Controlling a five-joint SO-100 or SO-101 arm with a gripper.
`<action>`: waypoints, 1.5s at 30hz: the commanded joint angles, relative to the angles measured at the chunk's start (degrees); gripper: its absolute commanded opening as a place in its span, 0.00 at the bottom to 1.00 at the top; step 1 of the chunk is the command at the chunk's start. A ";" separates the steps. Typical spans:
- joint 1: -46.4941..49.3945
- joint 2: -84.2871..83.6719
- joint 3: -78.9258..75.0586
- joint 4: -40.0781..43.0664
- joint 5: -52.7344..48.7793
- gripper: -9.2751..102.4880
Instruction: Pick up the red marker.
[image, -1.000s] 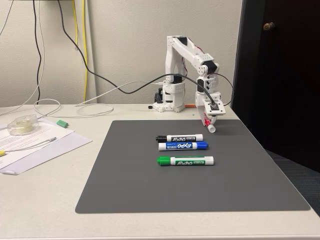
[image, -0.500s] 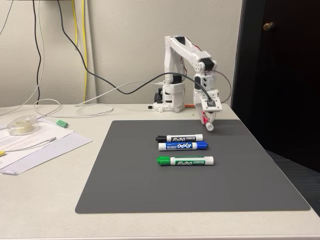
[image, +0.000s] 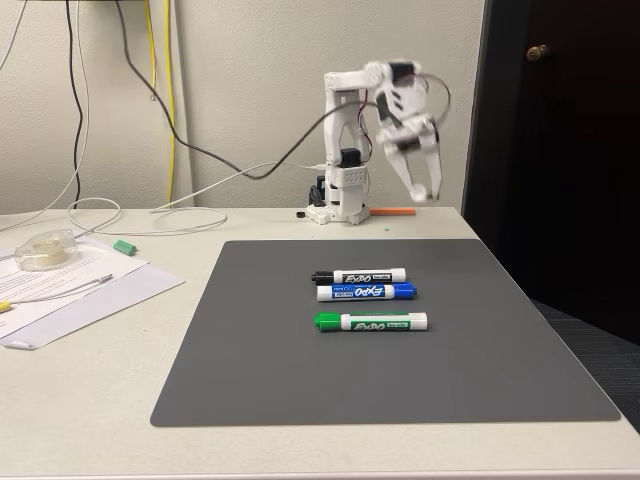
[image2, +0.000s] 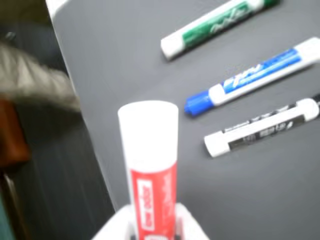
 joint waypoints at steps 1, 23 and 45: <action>2.81 6.33 -3.43 -2.55 3.34 0.13; 27.69 25.84 3.34 -18.63 33.31 0.13; 28.83 43.68 28.13 -33.49 34.28 0.13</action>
